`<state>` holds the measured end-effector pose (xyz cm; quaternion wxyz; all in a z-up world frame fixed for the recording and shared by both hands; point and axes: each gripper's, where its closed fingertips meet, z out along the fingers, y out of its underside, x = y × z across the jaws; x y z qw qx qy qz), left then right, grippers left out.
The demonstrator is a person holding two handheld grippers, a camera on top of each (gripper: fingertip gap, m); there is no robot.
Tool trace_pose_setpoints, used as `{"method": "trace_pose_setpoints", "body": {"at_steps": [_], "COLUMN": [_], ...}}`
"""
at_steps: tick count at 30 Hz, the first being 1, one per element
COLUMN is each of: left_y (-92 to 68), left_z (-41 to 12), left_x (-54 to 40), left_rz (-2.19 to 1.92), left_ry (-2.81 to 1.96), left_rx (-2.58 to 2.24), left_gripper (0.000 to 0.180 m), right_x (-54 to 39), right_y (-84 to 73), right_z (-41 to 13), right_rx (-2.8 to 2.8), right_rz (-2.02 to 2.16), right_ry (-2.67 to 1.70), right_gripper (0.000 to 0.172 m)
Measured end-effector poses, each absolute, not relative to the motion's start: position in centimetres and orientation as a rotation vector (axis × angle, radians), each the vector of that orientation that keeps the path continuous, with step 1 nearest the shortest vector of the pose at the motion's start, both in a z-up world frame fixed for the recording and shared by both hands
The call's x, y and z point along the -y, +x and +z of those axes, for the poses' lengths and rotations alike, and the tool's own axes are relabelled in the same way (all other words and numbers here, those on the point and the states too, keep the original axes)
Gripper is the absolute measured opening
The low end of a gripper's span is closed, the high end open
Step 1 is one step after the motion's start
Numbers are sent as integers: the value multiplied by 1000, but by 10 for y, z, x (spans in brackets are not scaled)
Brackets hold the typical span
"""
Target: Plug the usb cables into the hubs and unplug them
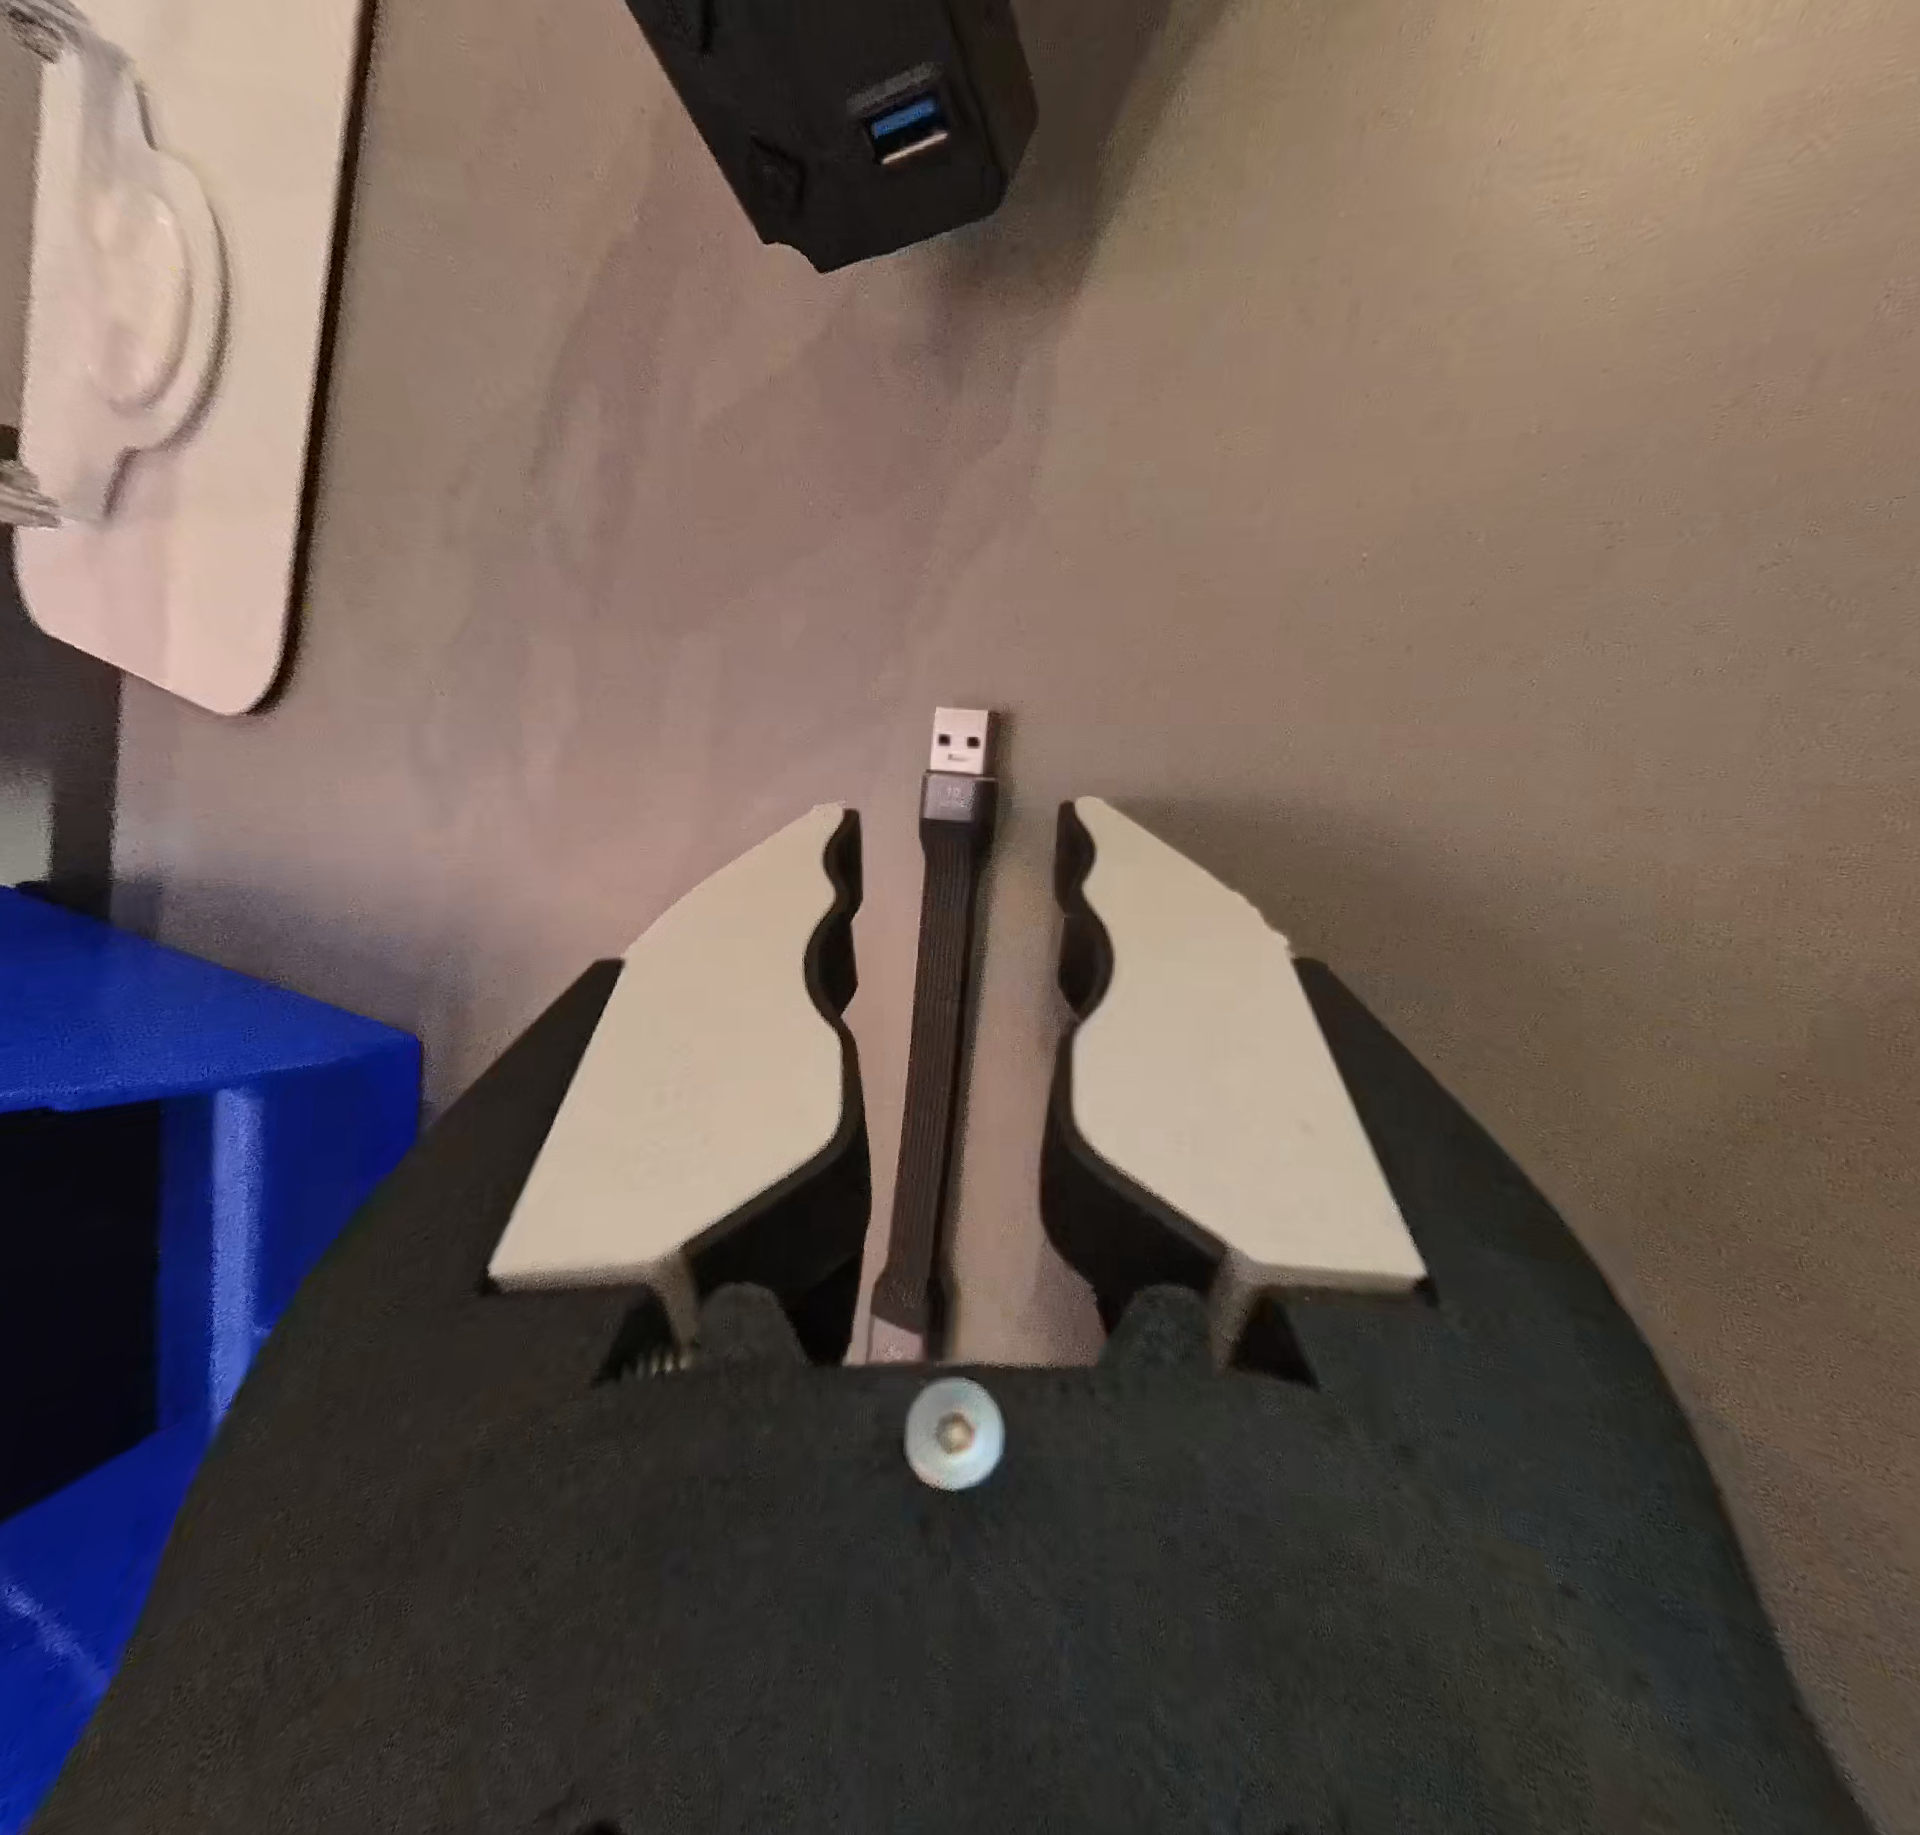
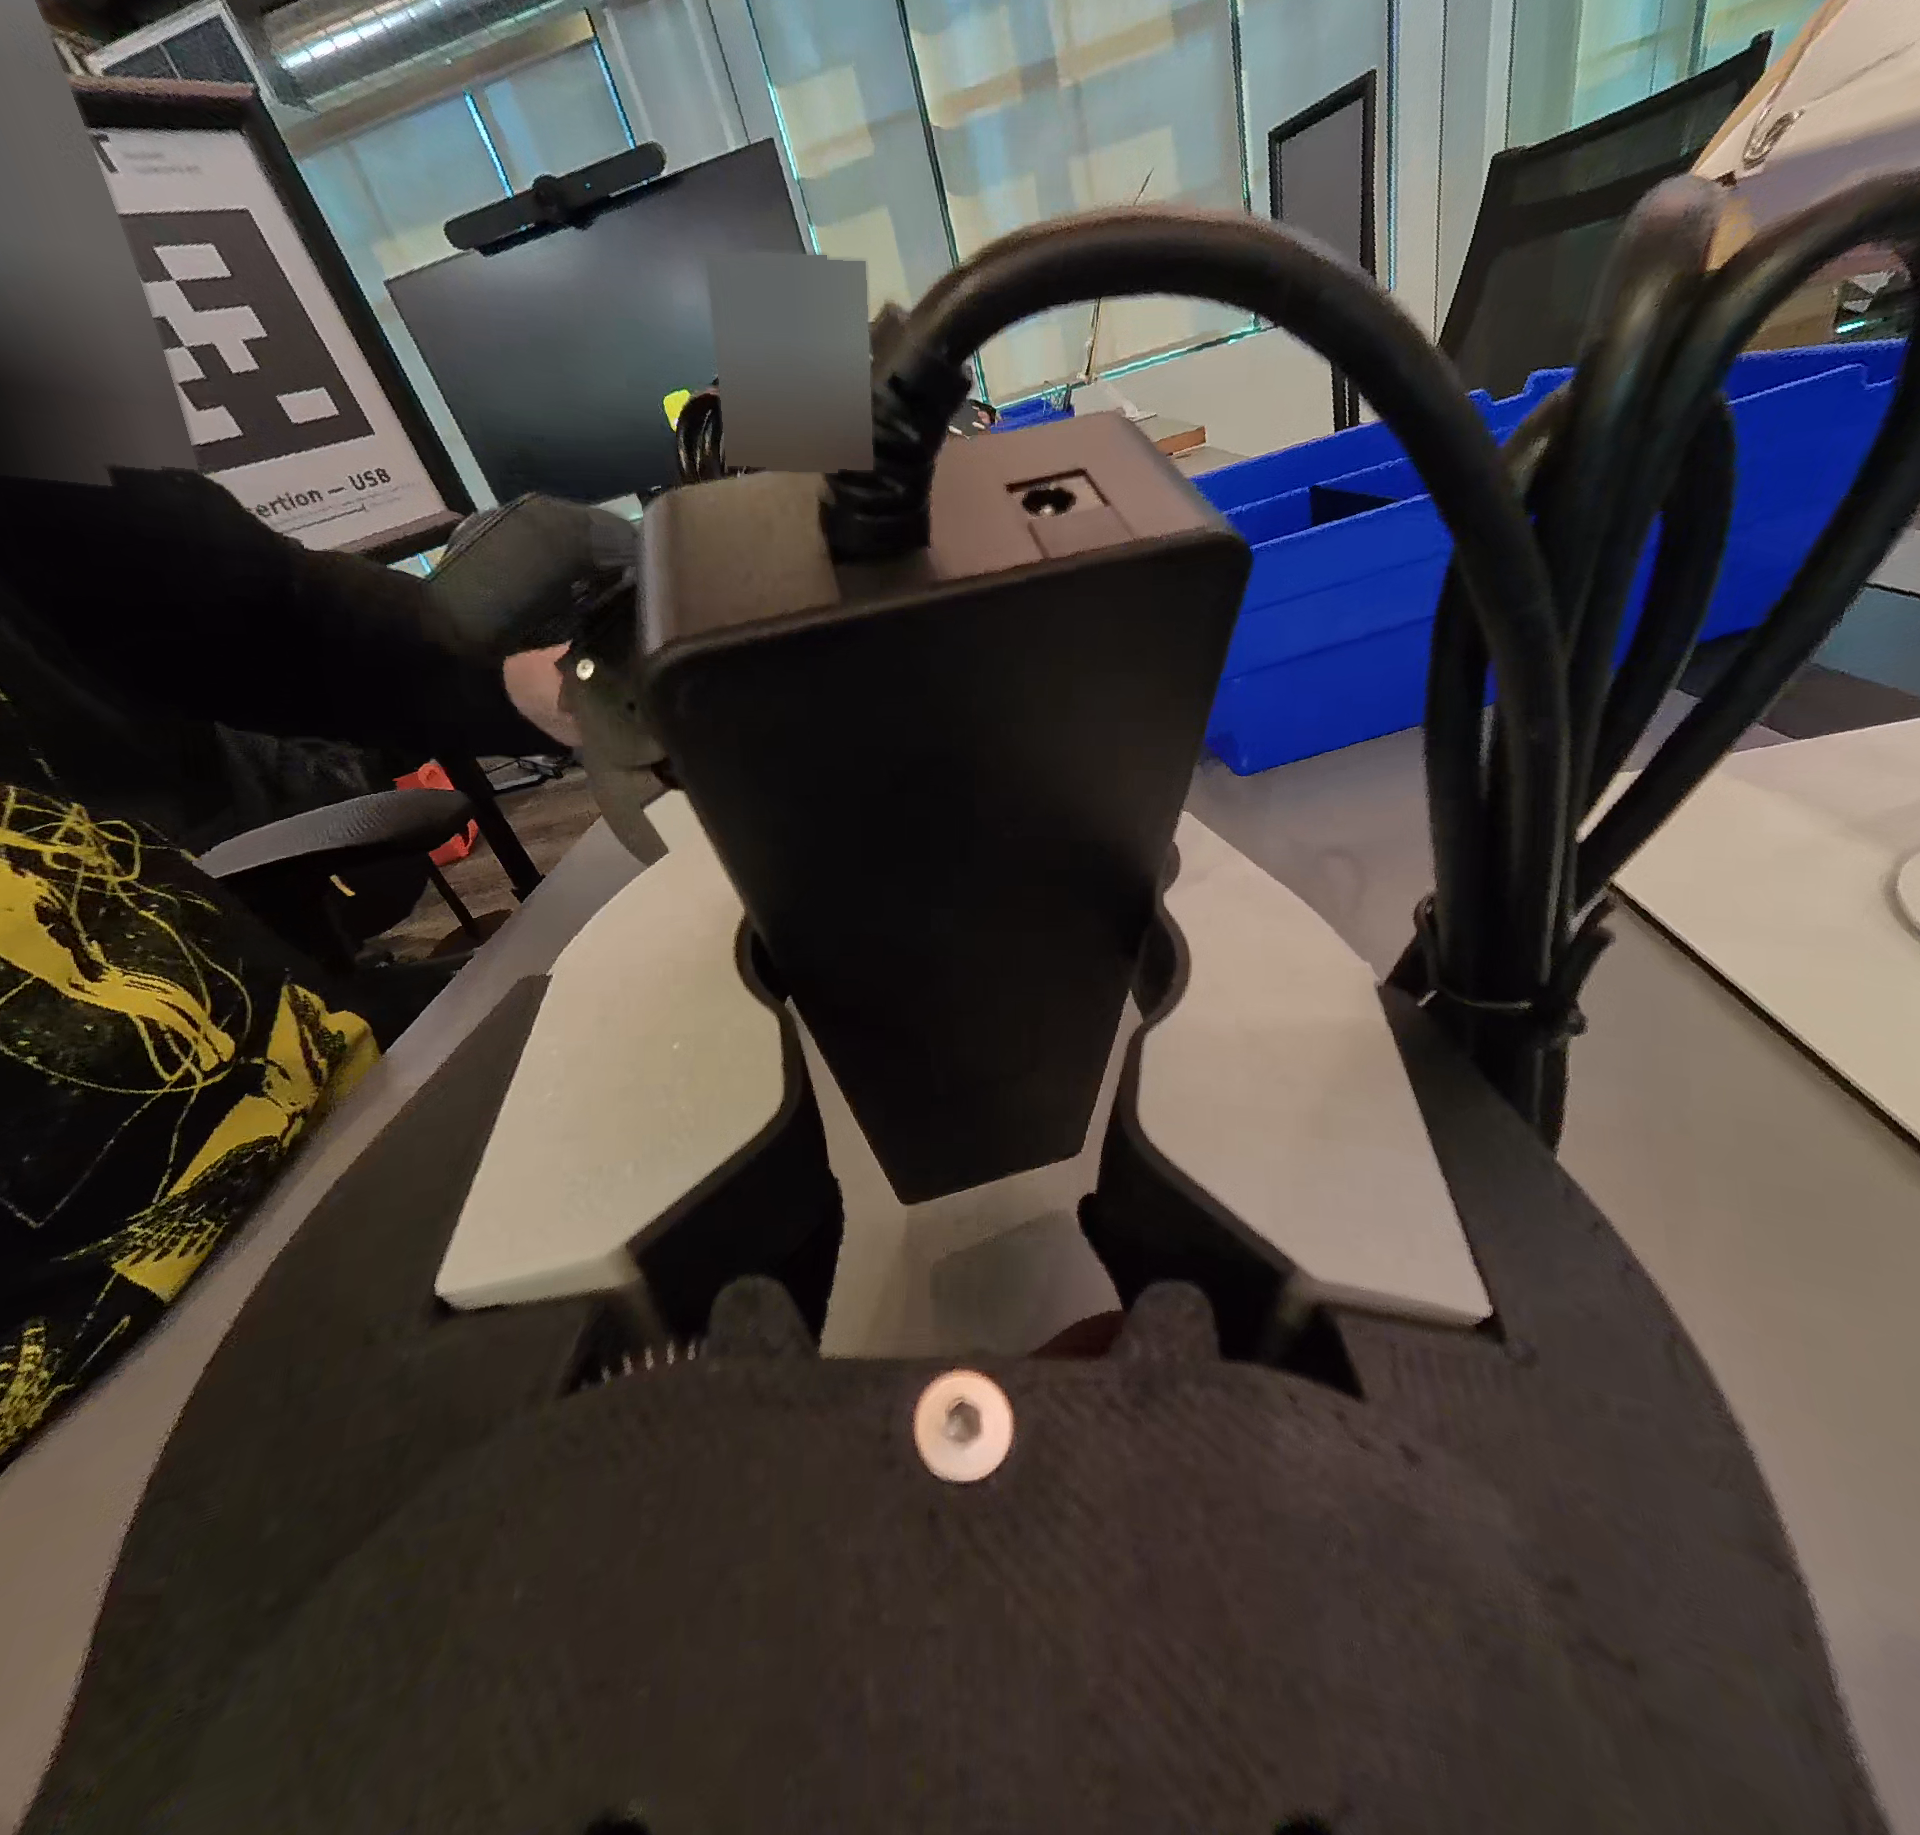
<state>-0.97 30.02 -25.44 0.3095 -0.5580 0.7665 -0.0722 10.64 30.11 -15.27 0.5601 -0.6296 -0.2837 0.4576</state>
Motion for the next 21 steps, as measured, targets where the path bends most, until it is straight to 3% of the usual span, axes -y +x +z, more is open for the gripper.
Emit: {"method": "trace_pose_setpoints", "body": {"at_steps": [7, 11, 16, 19, 21], "left_y": [-1, 7, 55, 82, 90], "left_z": [-263, -238, -177, -170, -173], "left_x": [-308, -316, -286, -268, -261], "left_rz": [-90, -78, -469, -744, -876], "left_ry": [-1392, -1366, -1375, -1494, -1538], "left_rx": [-1979, -1844, -1631, -1611, -1614], "left_gripper": [19, 41, 68, 87, 73], "right_x": [-305, -303, -297, -288, -281], "right_y": [111, 108, 100, 90, 83], "right_z": [-151, -146, -117, -104, -97], "right_rx": [628, 627, 576, 600, 623], "right_rz": [1081, 1091, 1204, 1255, 1281], "right_ry": [-1483, -1466, -1346, -1277, -1242], "right_gripper": [64, 64, 64, 64, 64]}}
